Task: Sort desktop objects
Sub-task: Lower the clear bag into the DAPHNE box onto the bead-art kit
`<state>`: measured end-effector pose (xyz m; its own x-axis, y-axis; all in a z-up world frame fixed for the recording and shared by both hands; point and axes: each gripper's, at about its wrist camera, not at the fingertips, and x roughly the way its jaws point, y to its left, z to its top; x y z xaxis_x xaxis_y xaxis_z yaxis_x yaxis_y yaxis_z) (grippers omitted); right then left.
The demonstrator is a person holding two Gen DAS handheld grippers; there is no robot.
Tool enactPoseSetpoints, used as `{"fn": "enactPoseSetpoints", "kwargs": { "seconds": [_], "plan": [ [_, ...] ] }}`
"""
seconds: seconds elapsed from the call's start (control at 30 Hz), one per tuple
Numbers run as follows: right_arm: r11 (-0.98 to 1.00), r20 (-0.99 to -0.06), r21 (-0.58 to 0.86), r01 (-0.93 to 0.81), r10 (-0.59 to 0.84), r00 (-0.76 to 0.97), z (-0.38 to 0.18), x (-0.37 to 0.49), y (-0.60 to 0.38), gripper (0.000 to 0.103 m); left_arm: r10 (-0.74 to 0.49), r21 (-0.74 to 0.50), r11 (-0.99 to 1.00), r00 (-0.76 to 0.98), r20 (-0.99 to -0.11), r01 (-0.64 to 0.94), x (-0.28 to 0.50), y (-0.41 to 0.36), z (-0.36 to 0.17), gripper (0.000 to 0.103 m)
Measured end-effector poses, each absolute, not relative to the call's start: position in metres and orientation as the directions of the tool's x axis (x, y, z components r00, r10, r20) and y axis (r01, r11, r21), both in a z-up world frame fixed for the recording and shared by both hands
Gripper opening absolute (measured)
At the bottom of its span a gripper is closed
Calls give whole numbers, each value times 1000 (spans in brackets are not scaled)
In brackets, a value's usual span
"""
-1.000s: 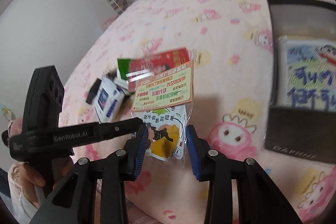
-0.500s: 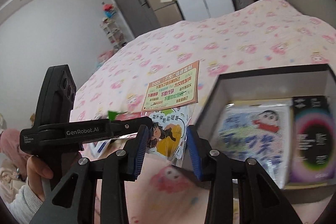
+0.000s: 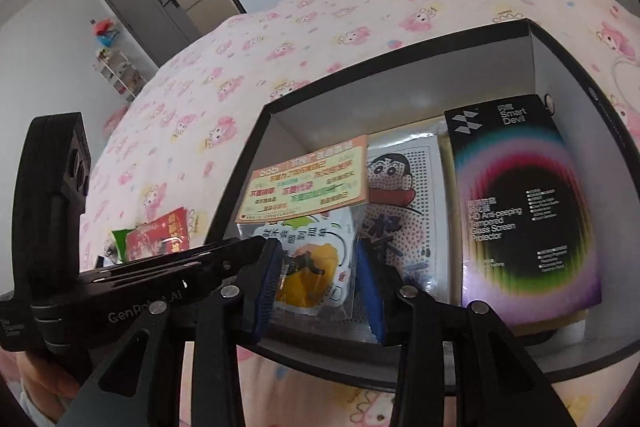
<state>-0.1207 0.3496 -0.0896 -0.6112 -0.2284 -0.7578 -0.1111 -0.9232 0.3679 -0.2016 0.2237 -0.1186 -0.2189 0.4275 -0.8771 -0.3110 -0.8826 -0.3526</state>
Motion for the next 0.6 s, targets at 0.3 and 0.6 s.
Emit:
{"fn": "enactPoseSetpoints", "kwargs": {
  "seconds": [0.3,0.6],
  "plan": [
    [-926,-766,328,-186,-146,-626,-89,-120,362,38,434,-366,-881,-206,-877,-299,-202,216,-118,28],
    [-925,-773,300,-232,-93,-628,-85,-118,371,38,462,-397,-866,-184,-867,-305,-209,229,-122,28]
  ]
}}
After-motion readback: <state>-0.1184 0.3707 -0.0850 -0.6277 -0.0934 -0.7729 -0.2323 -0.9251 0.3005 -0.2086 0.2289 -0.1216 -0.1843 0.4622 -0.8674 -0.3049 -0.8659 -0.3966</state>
